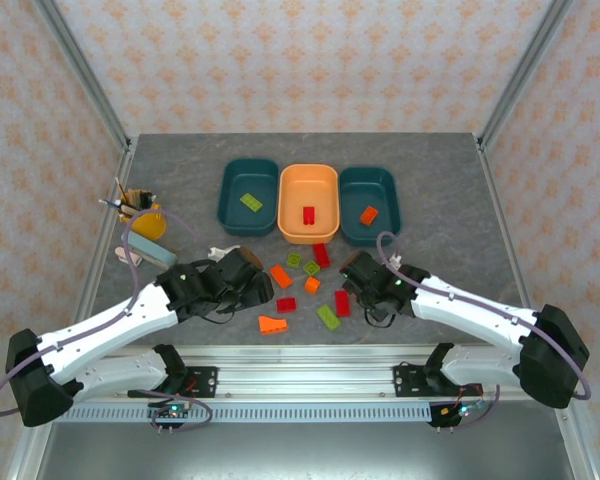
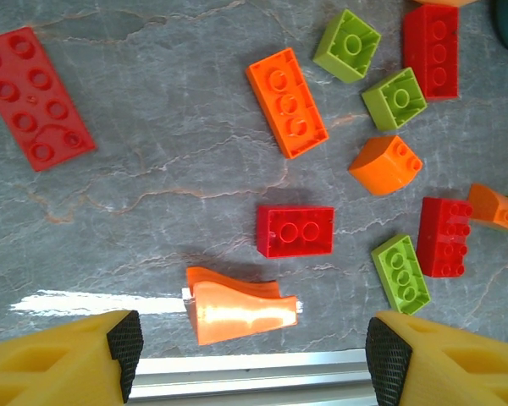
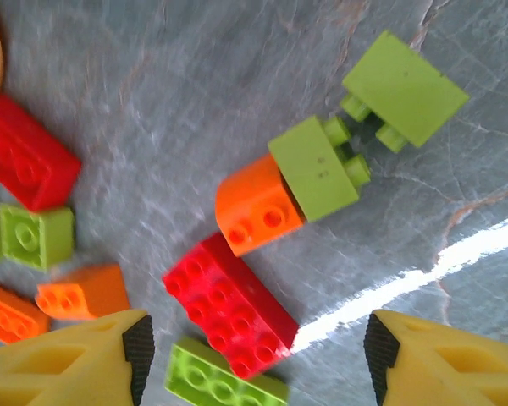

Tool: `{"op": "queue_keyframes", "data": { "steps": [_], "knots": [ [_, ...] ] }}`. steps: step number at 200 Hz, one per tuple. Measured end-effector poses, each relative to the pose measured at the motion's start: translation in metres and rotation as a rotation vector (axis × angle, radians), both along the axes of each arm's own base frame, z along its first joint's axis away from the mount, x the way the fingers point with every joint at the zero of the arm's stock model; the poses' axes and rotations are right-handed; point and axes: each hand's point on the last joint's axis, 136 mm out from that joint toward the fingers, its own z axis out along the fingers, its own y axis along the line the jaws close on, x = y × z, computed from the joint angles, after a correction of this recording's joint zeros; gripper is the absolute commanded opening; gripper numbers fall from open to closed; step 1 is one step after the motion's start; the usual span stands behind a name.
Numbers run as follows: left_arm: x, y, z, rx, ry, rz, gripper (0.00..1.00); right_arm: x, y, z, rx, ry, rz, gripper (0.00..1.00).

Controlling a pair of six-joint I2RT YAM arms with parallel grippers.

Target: Sort the legos into containers by color

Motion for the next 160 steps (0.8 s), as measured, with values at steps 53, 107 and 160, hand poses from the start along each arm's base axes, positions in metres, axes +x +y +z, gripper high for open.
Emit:
{"op": "queue_keyframes", "data": {
  "steps": [53,107,160],
  "knots": [
    [0.002,-0.003,-0.002,0.006,0.003,-0.011,0.73,0.008,-0.002,-0.029,0.099,0.147,-0.326,0.67],
    [0.005,-0.007,0.001,-0.004,-0.006,-0.012,0.73,0.018,0.003,-0.046,0.160,0.240,-0.510,0.64],
    [0.005,-0.007,0.005,-0.016,-0.016,-0.011,0.73,0.030,0.009,-0.058,0.207,0.262,-0.581,0.56]
  ]
}}
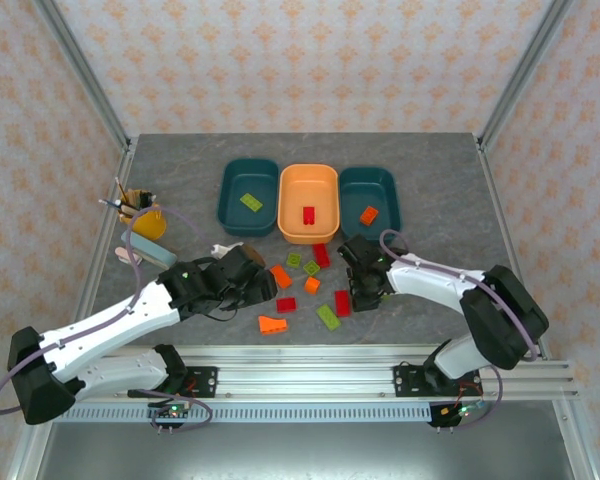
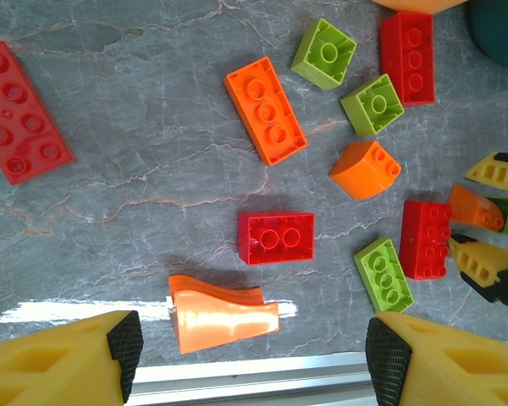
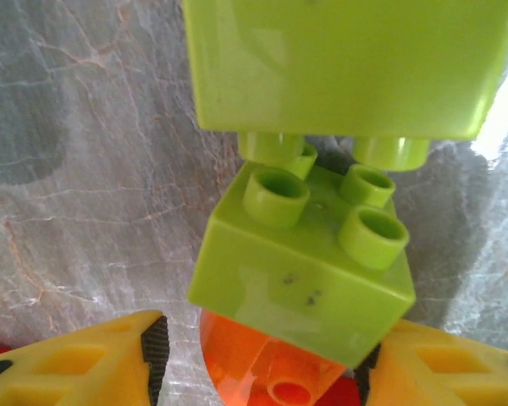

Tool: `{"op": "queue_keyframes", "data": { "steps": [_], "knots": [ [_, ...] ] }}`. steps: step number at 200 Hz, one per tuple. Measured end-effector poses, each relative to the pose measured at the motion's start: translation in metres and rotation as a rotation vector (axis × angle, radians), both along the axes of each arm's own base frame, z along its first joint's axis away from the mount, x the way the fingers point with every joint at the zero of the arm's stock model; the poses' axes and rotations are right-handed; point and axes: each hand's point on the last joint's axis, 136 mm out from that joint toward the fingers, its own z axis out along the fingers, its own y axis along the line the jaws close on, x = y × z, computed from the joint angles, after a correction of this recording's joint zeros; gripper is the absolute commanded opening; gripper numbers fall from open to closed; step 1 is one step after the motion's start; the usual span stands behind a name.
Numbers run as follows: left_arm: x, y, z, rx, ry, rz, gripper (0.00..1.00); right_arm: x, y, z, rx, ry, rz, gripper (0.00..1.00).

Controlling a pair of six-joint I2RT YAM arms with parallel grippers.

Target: Sort the legos into containers by color

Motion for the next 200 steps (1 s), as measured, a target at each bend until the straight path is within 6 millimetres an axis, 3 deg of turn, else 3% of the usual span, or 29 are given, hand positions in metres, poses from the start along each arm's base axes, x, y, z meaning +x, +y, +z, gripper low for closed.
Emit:
{"op": "queue_keyframes", "data": {
  "steps": [160,200],
  "knots": [
    [-0.001,0.002,0.009,-0.033,-0.024,0.007,0.73,0.012,-0.002,0.000,0.013,0.000,-0.034,0.24],
    [-0.001,0.002,0.012,-0.039,-0.031,0.011,0.73,0.020,0.003,0.013,0.004,-0.005,-0.006,0.19]
  ]
}}
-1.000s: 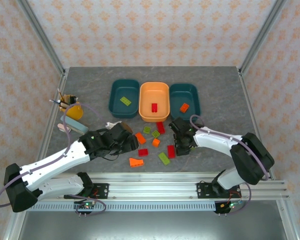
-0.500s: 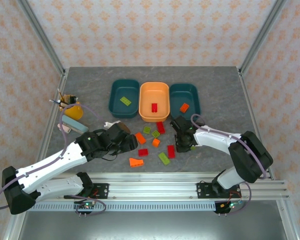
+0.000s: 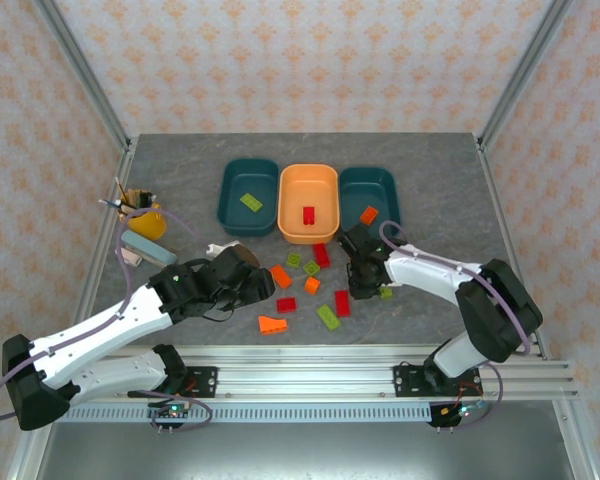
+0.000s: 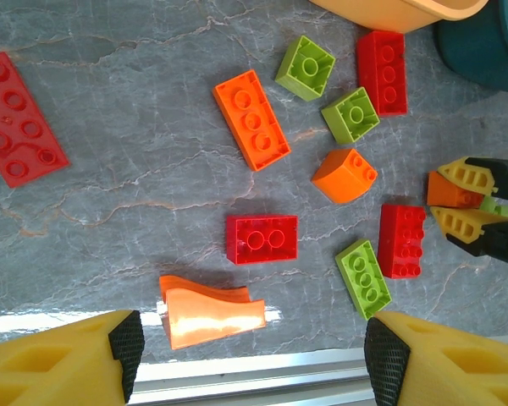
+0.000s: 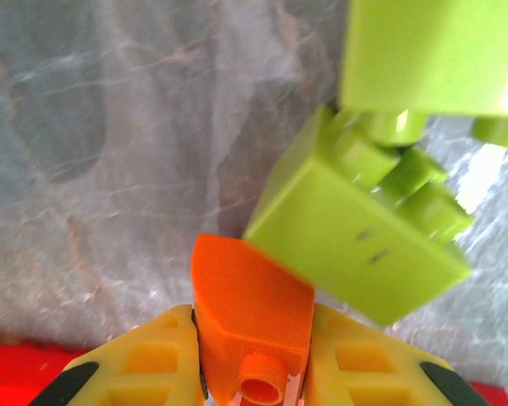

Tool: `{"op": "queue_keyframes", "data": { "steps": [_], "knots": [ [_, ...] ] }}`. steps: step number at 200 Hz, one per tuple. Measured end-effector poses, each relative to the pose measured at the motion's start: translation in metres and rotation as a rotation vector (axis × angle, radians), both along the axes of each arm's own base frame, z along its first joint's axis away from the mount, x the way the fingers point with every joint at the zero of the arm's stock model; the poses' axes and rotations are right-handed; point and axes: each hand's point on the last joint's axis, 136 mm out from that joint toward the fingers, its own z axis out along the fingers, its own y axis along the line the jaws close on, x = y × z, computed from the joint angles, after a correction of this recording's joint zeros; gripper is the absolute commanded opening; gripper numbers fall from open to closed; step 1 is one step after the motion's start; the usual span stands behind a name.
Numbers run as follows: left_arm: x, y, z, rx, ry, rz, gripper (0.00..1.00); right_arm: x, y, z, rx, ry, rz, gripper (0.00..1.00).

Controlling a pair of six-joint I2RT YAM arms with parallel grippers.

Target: Sort the legos into containers by color

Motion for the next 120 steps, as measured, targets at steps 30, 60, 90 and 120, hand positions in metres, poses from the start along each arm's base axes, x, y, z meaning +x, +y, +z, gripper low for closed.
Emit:
{"op": "queue_keyframes", "data": {
  "steps": [30,60,90,120],
  "knots": [
    [0.000,0.000,0.000,0.000,0.001,0.001,0.73,0.010,0.003,0.016,-0.016,-0.037,0.047,0.15],
    [0.000,0.000,-0.002,0.004,0.004,0.001,0.73,0.013,-0.002,0.030,-0.062,-0.063,0.099,0.15],
    [0.002,-0.002,-0.007,0.025,0.020,-0.002,0.73,0.034,-0.005,0.069,-0.122,-0.155,0.172,0.15],
    [0.015,-0.017,0.009,0.018,0.002,-0.016,0.73,0.074,-0.013,0.122,-0.161,-0.293,0.251,0.15]
  ]
}}
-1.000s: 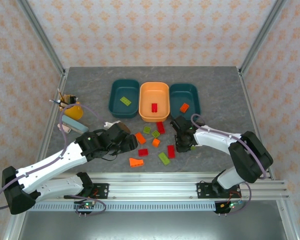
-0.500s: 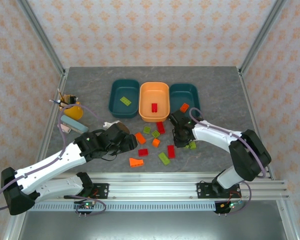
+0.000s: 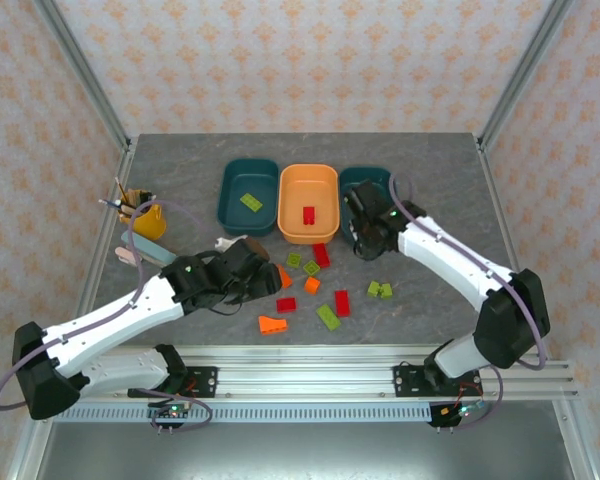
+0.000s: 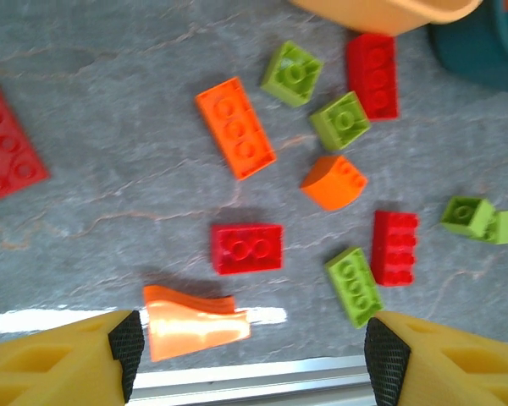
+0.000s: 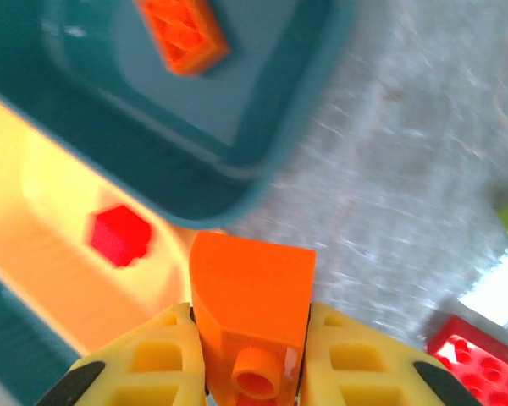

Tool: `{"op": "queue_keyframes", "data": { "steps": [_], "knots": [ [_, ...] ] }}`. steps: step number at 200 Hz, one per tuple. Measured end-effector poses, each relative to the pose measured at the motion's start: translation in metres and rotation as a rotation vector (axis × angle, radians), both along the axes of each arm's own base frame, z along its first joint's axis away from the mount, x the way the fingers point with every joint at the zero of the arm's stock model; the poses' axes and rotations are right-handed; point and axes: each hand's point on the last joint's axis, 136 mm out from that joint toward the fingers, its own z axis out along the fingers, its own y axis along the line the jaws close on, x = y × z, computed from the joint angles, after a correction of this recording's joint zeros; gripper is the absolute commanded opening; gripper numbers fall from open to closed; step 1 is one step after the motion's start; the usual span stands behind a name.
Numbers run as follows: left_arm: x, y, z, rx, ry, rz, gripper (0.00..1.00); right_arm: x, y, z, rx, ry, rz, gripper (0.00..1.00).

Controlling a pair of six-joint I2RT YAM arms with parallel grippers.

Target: Sort the legos into containers by color

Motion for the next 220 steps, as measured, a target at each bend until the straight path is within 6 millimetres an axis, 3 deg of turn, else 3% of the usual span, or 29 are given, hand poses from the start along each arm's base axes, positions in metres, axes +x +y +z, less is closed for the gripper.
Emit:
{"op": "queue_keyframes", "data": {
  "steps": [23,43,58,80,111,135,184,220],
  "knots": [
    [0.016,-0.018,0.028,-0.031,-0.045,-0.019,0.74,0.033,-0.007,0.033,-0.059,-0.075,0.081,0.15],
    [0.033,-0.029,0.048,-0.051,-0.080,-0.021,0.74,0.058,-0.006,0.038,-0.105,-0.087,0.170,0.16],
    [0.046,-0.032,0.056,-0.052,-0.096,-0.013,0.74,0.070,-0.006,0.022,-0.122,-0.045,0.238,0.17],
    [0.064,-0.036,0.063,-0.044,-0.109,-0.003,0.74,0.080,-0.009,-0.017,-0.134,0.067,0.320,0.18],
    [0.081,-0.043,0.068,-0.033,-0.119,-0.006,0.74,0.077,-0.014,-0.070,-0.120,0.229,0.402,0.21],
    [0.088,-0.047,0.069,-0.028,-0.121,-0.009,0.74,0.075,-0.011,-0.095,-0.091,0.306,0.448,0.23],
    [0.090,-0.049,0.063,-0.010,-0.110,-0.016,0.74,0.088,-0.009,-0.100,-0.062,0.322,0.489,0.45],
    [0.090,-0.049,0.059,-0.002,-0.100,-0.016,0.74,0.090,-0.011,-0.093,-0.065,0.319,0.499,0.52]
  ]
}}
